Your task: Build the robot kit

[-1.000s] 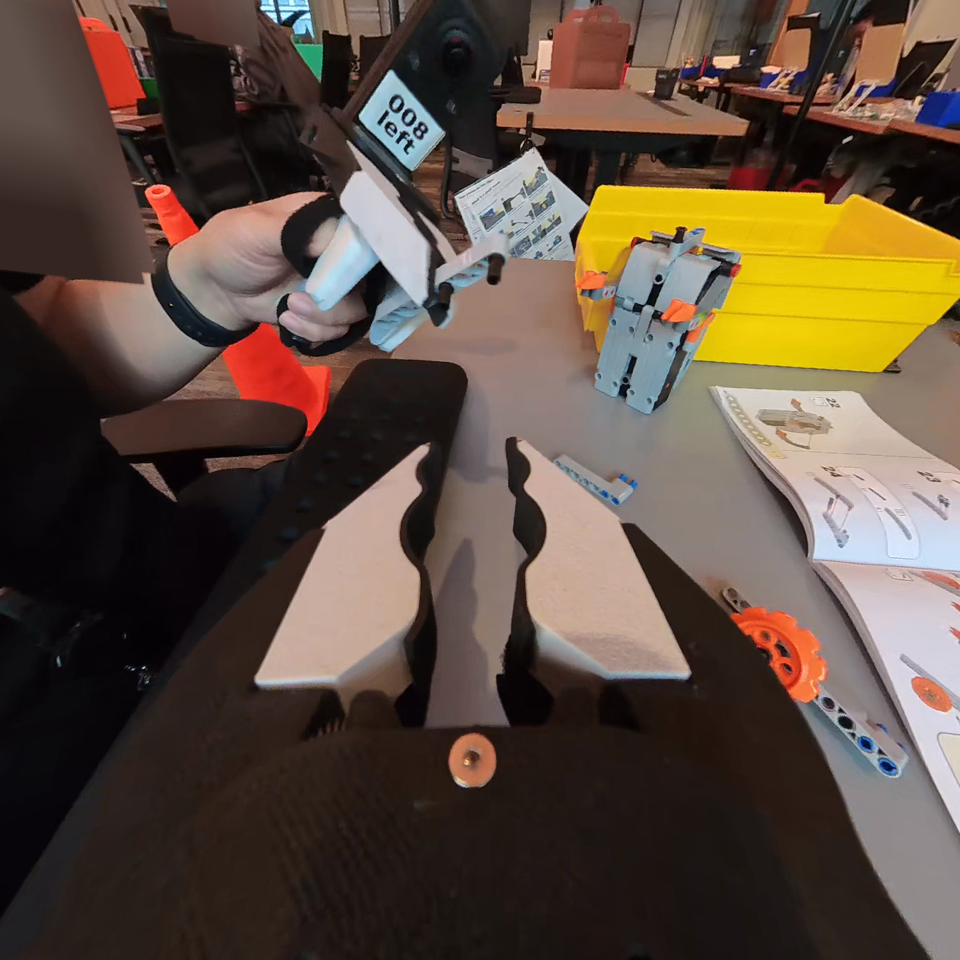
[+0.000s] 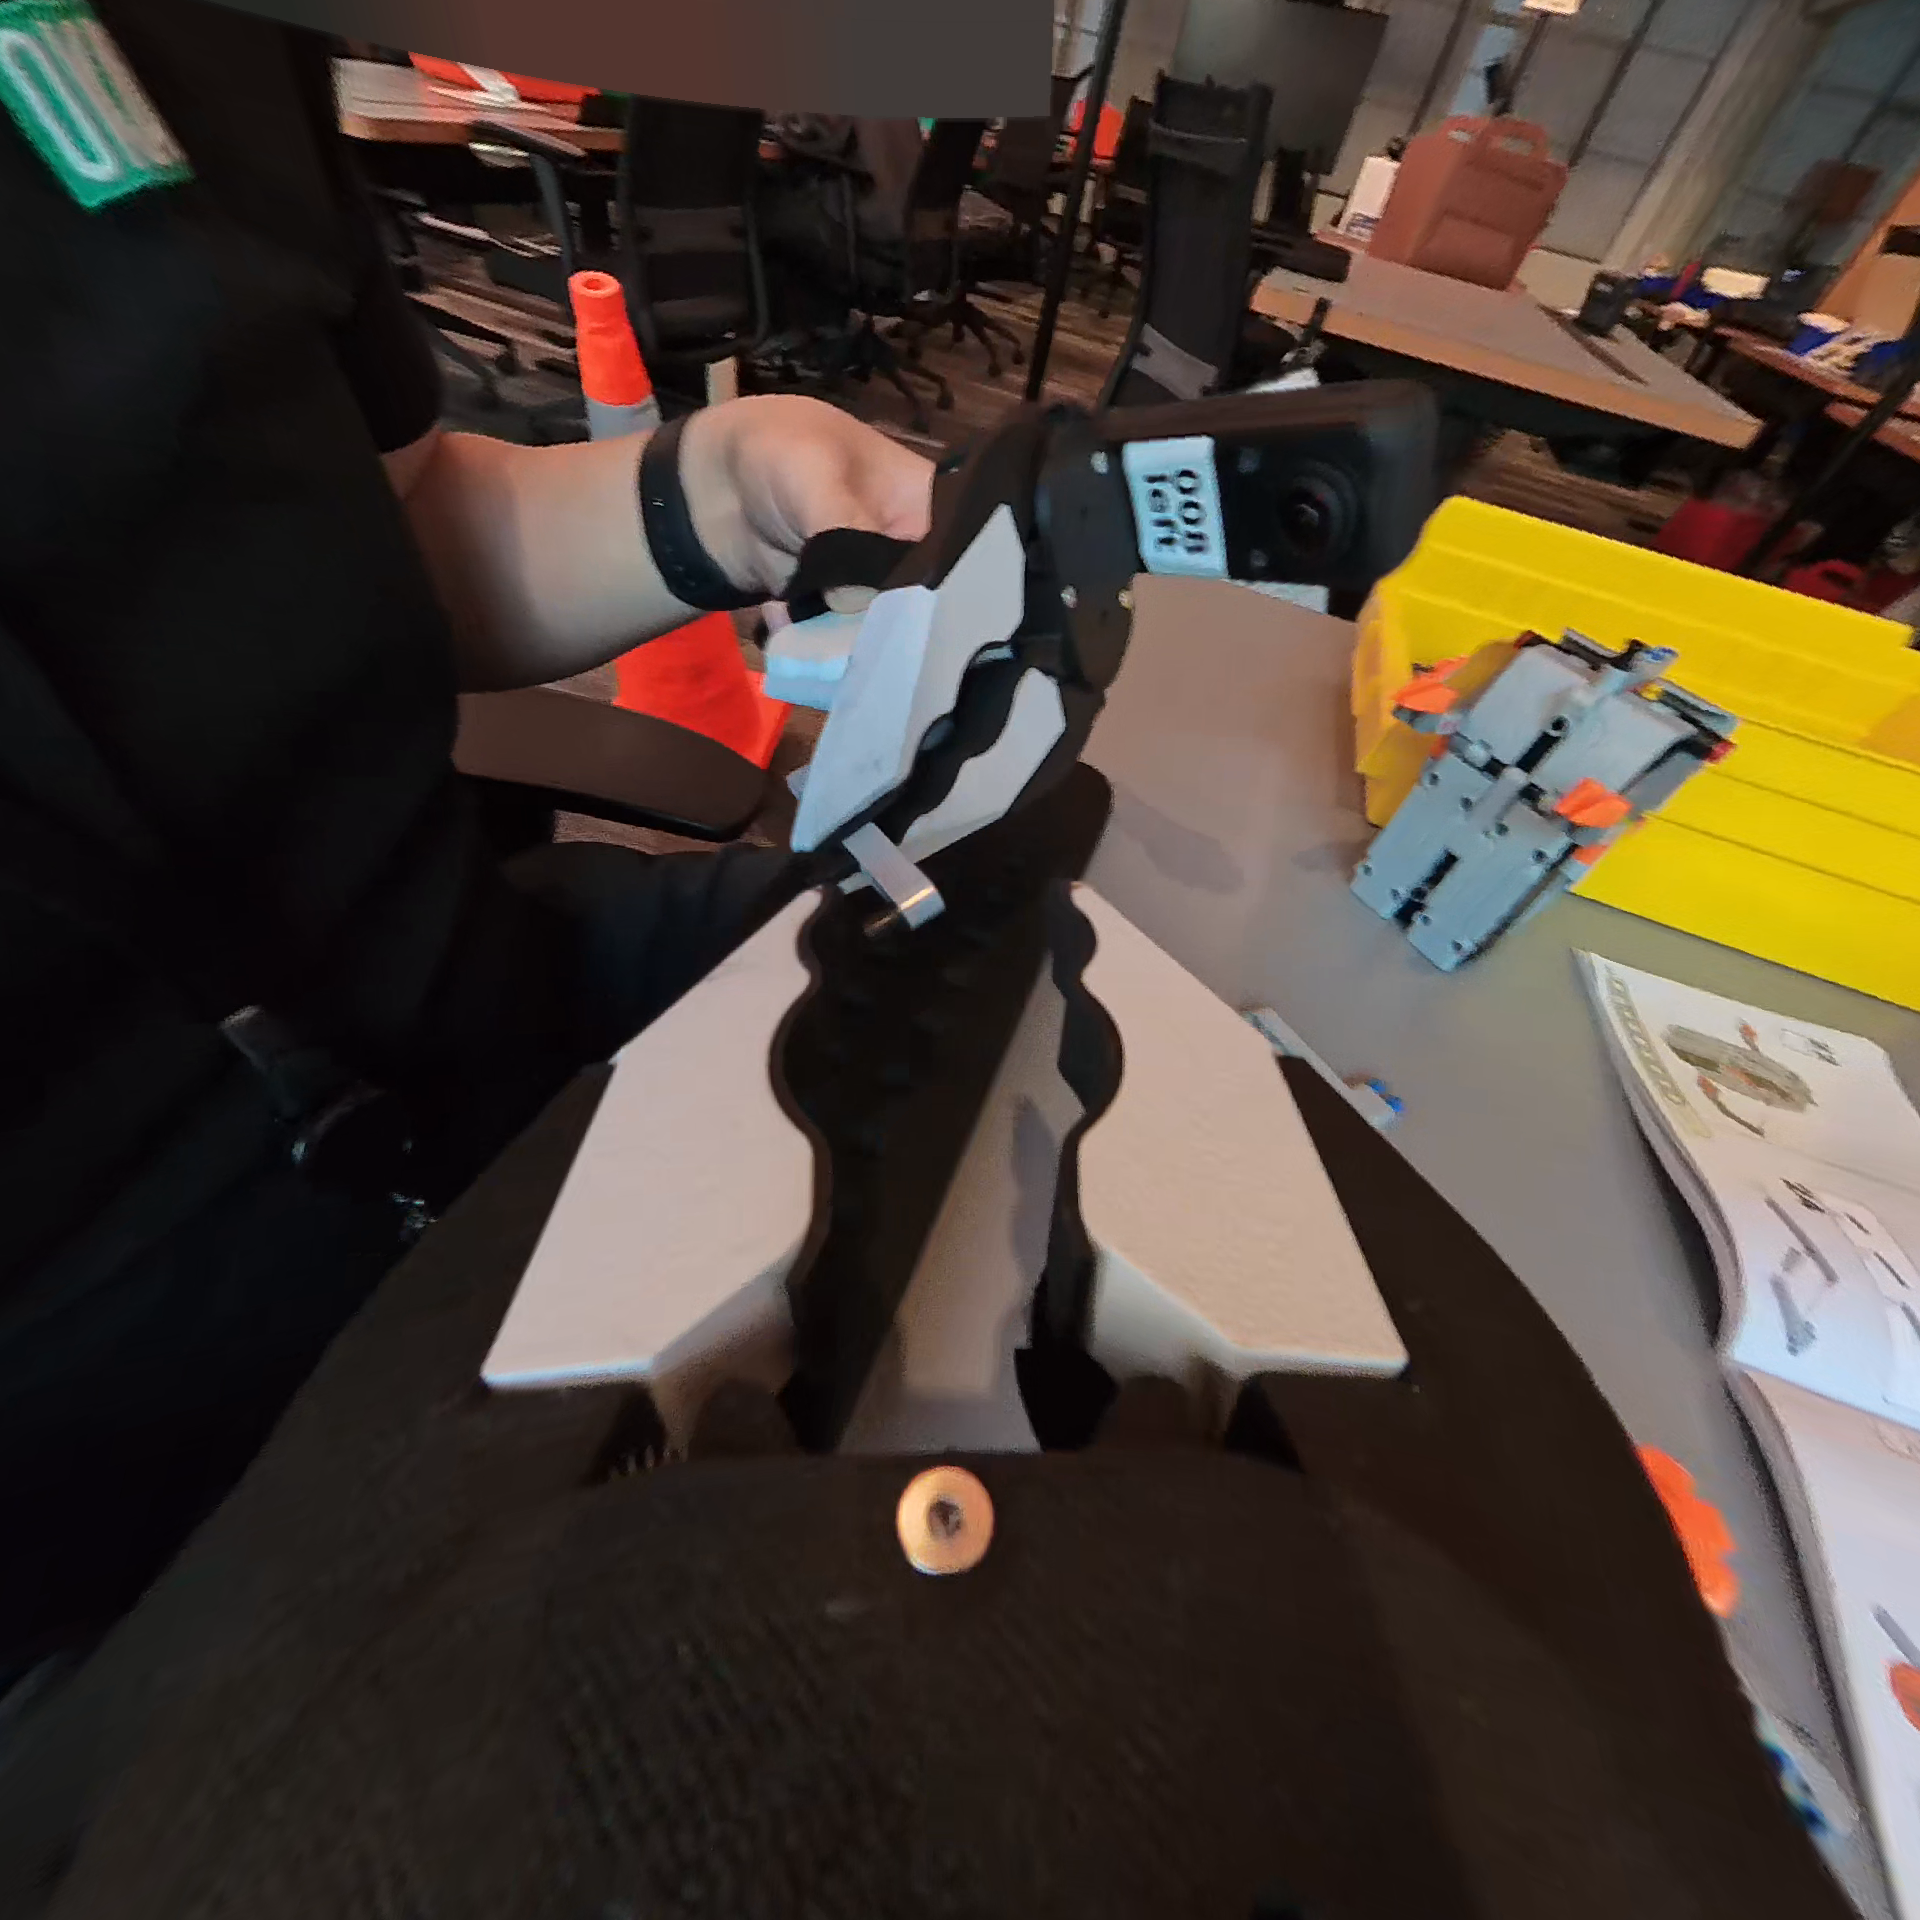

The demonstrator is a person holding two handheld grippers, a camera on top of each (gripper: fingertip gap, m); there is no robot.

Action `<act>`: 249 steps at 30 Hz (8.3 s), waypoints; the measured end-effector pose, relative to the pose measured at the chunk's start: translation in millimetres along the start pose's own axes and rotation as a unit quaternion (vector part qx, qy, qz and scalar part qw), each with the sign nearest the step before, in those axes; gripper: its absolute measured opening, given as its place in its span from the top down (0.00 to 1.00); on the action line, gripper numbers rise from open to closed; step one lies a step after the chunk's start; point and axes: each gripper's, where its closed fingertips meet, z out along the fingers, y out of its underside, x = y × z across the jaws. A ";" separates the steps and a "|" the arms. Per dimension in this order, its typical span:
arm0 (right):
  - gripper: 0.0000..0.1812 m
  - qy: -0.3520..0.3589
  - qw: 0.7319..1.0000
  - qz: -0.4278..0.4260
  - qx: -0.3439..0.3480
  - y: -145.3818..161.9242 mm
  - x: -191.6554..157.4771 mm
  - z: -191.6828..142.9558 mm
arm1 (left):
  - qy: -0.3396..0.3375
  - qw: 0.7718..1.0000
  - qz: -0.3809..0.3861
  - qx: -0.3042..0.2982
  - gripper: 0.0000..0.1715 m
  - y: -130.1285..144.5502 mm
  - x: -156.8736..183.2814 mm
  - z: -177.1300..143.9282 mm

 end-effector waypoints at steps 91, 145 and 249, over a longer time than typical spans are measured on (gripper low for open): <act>0.99 0.275 0.898 0.177 -0.296 137.7 98.1 -42.4 | -0.145 0.973 -0.060 0.167 0.97 -61.9 -90.8 -39.1; 0.99 0.271 0.951 -0.124 -0.085 13.4 71.5 -11.9 | -0.136 0.950 0.175 0.218 0.84 -97.3 -29.5 -35.4; 0.96 0.193 0.843 -0.387 -0.321 84.4 59.3 -35.7 | -0.287 0.952 0.091 -0.053 0.98 -70.8 -73.7 -14.2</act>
